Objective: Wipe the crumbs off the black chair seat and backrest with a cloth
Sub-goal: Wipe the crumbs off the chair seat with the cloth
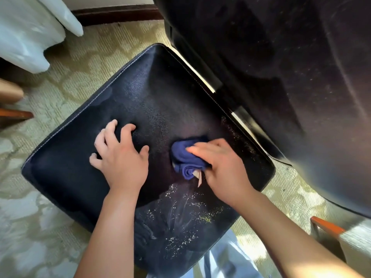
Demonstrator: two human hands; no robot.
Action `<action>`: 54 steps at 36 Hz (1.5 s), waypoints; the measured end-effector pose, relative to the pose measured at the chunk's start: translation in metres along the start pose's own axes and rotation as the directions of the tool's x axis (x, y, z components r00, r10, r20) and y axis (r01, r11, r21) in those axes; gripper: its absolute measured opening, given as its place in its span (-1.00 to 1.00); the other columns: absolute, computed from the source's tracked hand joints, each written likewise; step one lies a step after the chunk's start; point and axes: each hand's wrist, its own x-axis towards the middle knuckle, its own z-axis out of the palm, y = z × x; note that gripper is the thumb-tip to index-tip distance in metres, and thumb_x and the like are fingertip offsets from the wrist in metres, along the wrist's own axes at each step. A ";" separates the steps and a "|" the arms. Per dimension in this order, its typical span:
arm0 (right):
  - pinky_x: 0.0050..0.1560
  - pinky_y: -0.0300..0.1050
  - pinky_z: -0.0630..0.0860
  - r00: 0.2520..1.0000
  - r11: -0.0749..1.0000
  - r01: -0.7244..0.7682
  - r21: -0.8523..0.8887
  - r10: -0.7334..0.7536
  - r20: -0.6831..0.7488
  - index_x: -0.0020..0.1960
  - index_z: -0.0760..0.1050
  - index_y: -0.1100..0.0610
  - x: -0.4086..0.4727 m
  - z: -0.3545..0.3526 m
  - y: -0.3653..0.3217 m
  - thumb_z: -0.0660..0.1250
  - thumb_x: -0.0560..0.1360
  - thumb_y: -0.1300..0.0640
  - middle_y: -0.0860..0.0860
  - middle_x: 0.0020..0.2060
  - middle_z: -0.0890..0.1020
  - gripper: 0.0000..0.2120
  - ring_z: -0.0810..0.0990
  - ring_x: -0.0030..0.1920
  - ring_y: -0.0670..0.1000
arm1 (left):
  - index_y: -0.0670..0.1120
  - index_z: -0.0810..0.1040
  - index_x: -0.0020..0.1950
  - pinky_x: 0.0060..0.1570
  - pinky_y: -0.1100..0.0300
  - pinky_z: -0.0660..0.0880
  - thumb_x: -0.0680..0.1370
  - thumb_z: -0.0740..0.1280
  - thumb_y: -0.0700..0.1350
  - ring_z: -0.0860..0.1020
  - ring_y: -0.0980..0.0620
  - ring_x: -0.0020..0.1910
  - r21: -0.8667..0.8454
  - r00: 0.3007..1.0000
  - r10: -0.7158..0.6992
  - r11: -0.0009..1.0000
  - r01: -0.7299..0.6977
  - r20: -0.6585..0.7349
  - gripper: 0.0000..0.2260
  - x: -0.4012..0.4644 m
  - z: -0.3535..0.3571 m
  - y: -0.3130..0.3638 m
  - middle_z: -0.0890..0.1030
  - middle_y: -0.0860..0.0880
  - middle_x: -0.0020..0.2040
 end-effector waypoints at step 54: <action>0.04 -0.33 0.23 0.592 0.754 -0.600 0.268 0.644 -0.485 0.41 0.44 0.07 -0.114 -0.021 0.091 0.48 0.44 0.20 0.09 0.11 0.61 -0.44 0.46 0.19 0.20 | 0.14 0.41 0.44 0.31 -0.37 0.26 0.50 0.49 -0.05 0.13 -0.20 0.54 0.090 0.961 0.234 0.964 -0.249 0.147 -0.46 -0.050 0.025 0.043 0.16 -0.04 0.61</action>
